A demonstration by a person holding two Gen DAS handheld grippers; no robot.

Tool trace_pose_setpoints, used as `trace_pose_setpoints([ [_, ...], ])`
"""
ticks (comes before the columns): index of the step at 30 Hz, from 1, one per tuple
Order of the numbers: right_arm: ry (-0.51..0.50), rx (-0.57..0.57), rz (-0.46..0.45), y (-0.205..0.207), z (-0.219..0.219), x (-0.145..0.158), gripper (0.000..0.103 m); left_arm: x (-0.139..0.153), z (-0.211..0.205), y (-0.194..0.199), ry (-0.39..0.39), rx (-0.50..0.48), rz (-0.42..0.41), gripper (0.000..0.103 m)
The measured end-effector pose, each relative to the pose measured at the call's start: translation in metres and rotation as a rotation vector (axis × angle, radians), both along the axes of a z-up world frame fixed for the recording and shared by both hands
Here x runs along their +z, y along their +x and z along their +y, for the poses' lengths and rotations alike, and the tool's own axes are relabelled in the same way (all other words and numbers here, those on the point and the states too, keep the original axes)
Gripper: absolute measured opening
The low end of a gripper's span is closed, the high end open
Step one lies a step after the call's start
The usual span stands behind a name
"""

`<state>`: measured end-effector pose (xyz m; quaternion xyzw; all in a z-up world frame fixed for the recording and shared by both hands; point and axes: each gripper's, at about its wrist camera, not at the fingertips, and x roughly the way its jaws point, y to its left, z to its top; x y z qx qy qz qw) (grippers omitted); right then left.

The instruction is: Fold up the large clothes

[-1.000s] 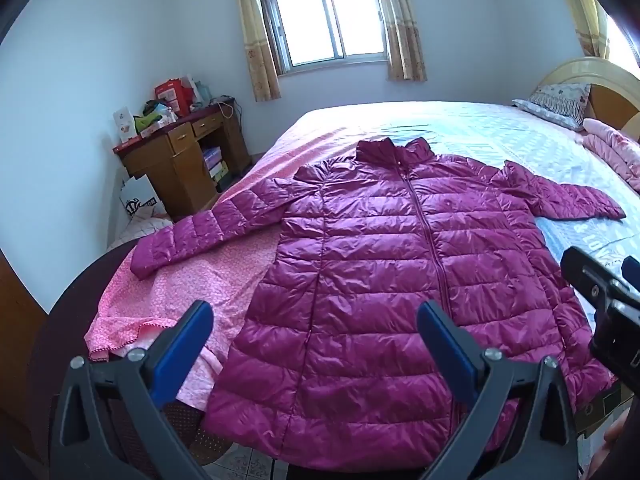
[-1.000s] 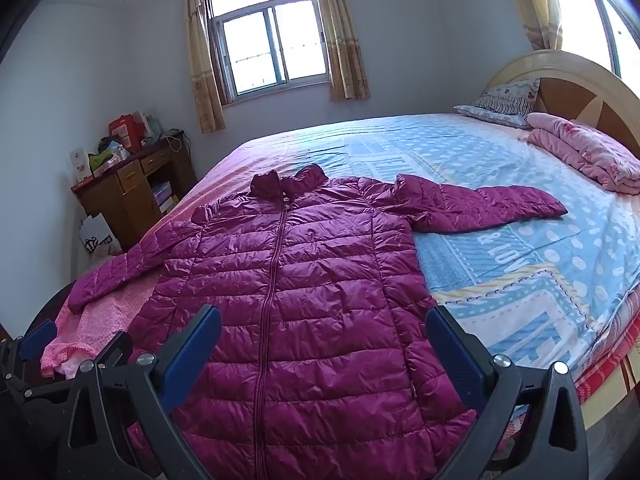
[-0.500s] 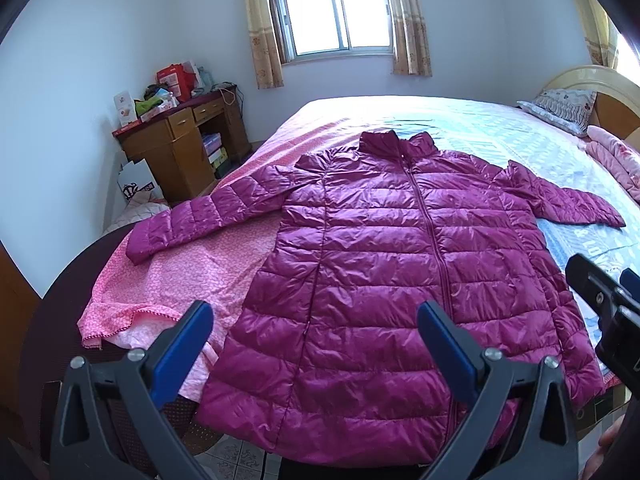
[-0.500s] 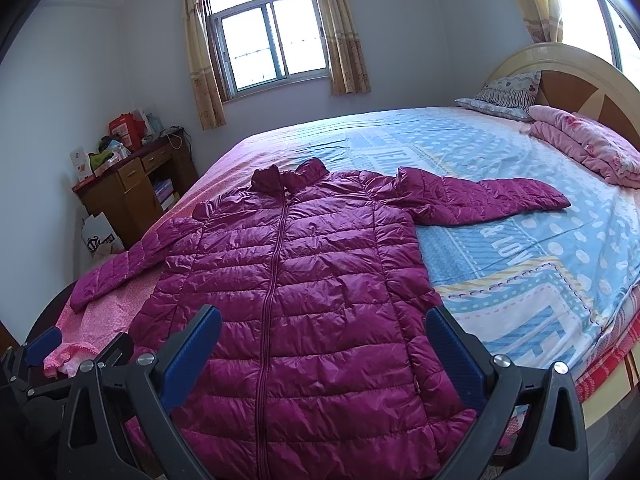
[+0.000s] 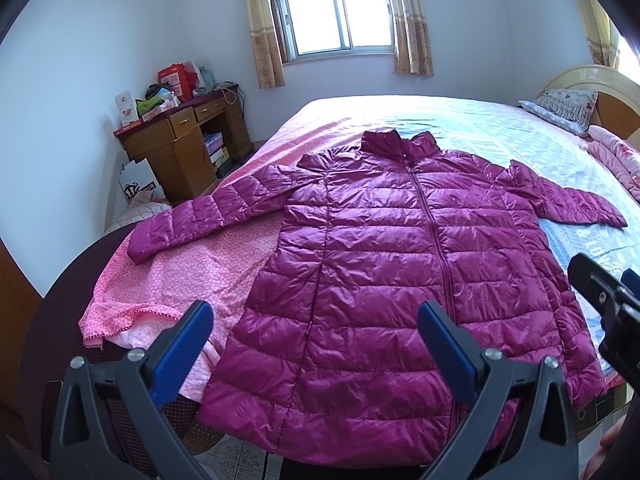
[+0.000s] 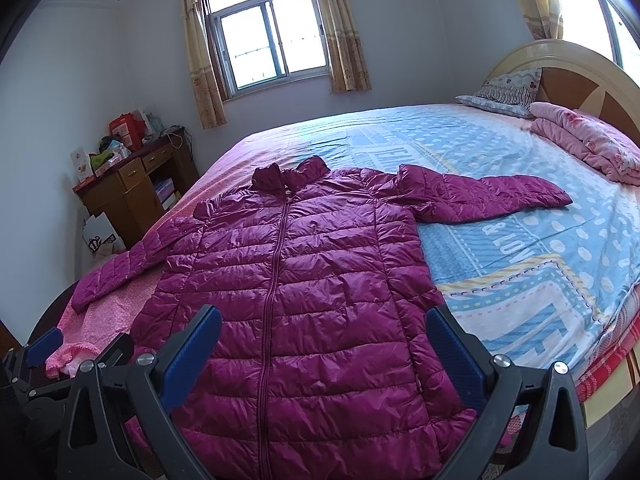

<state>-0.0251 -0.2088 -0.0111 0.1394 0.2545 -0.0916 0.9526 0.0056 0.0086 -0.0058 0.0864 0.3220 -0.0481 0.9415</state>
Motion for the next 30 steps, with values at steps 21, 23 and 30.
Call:
trace_pose_setpoints([
  [21, 0.007, 0.004, 0.009, 0.0029, 0.0017, -0.0026, 0.102, -0.0001, 0.0038, 0.0019, -0.002, 0.003, 0.001, 0.103],
  [23, 0.008, 0.004, 0.008, 0.0029, 0.0016, -0.0025, 0.102, 0.0000, 0.0033, 0.0018, -0.003, 0.003, 0.001, 0.103],
  [30, 0.011, 0.004, 0.011, 0.0036, 0.0021, -0.0030, 0.102, 0.0000, 0.0040, 0.0022, -0.002, 0.002, 0.002, 0.103],
])
